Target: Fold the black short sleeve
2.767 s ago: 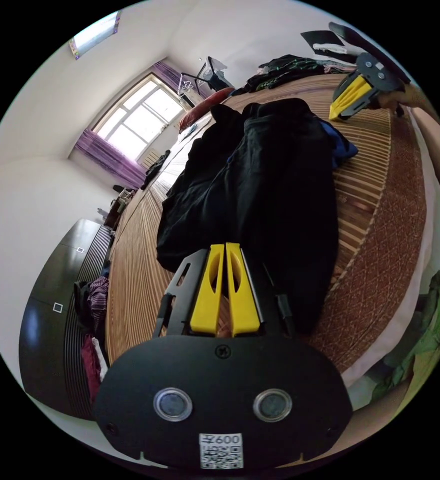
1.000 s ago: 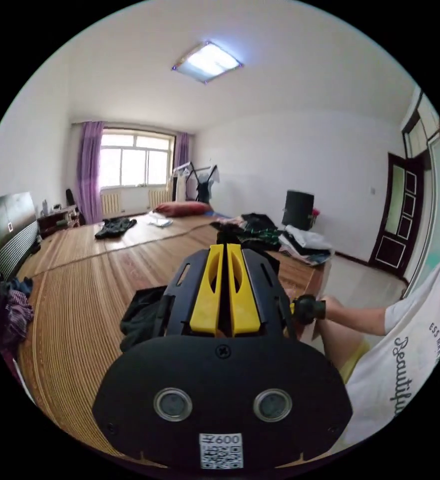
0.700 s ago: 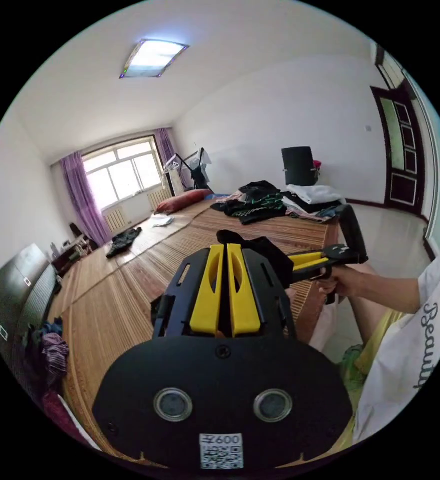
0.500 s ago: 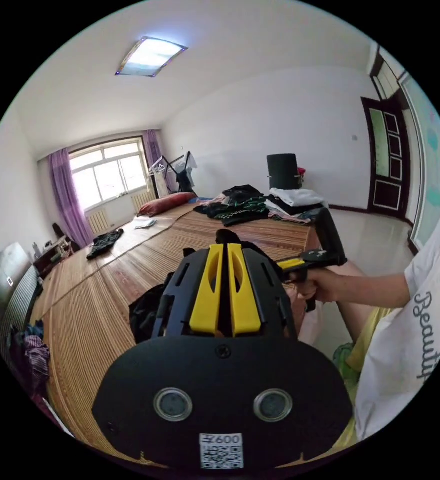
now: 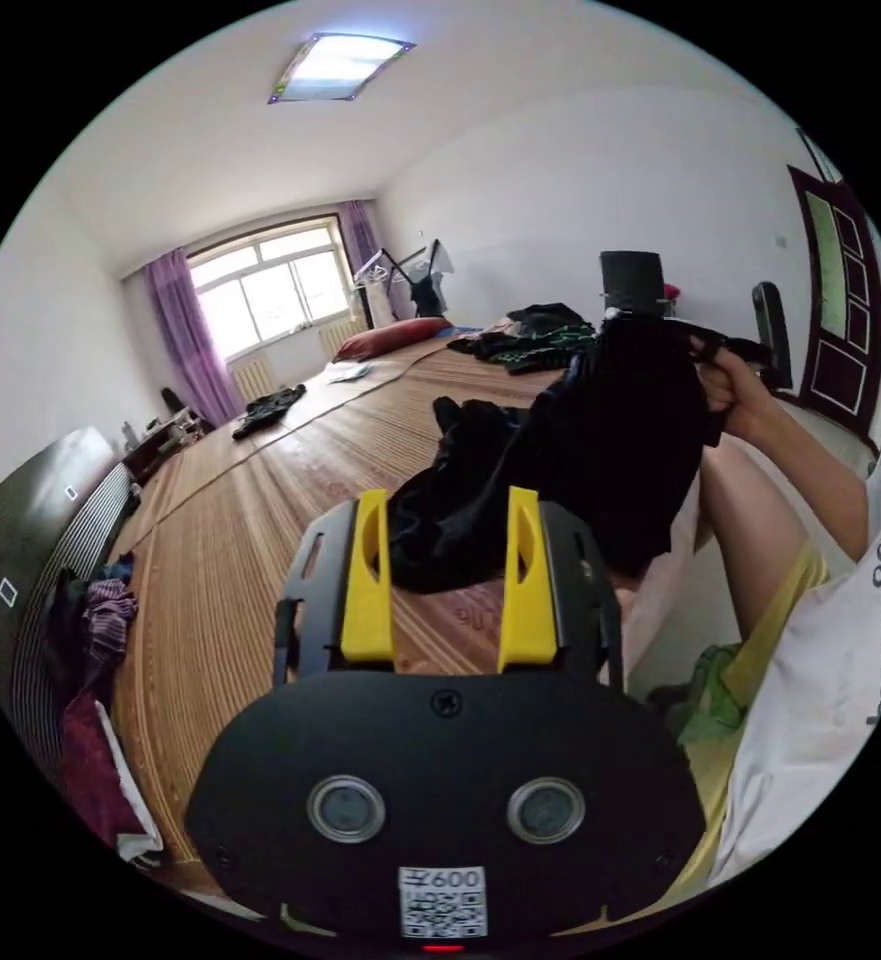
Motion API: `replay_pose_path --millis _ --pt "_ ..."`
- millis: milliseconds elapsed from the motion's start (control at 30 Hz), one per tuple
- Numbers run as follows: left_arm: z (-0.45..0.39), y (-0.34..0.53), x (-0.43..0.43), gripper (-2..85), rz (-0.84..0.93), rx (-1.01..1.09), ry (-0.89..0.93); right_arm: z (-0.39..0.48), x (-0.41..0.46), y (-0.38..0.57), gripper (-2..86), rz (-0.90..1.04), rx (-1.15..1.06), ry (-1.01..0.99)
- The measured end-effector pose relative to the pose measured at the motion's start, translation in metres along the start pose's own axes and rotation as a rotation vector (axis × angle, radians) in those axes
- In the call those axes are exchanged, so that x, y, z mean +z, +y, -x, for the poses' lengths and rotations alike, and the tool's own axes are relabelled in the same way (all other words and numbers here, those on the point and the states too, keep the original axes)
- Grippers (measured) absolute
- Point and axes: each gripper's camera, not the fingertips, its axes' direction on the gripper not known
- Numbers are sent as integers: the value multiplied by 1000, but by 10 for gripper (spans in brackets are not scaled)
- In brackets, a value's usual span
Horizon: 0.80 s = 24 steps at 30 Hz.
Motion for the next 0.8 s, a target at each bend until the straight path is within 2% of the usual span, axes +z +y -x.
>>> replay_pose_path --millis 133,233,267,300,367,400,433,467,567,667,800 --pt "-37 -13 44 180 -54 9 231 78 3 -8 -8 -12 -118 -231" --pt "-52 -23 77 166 125 63 193 88 -12 -24 -8 -21 -88 -501" --pt "-49 -20 72 128 76 76 201 79 -22 -28 -8 -55 -61 -567" --pt "-45 -18 66 109 29 74 212 75 -27 -28 -8 -78 -46 -564" --pt "-24 -5 38 35 -126 8 175 67 -45 -30 -8 -107 -39 -386" --pt "-18 -1 29 31 -157 -19 156 69 -46 -31 -8 -85 -58 -322" --pt "-6 7 8 25 -248 -76 139 79 -46 -30 -8 -27 -103 -218" --pt "4 18 -17 21 -370 -130 149 94 -42 -26 -8 27 -169 -196" --pt "1 35 -63 16 -513 -130 27 152 -30 -1 -5 109 -400 -306" --pt "-9 47 -79 14 -545 -133 -84 198 -8 25 8 169 -548 -434" --pt "-3 64 -84 13 -575 -206 -103 223 35 25 90 264 -421 -443"
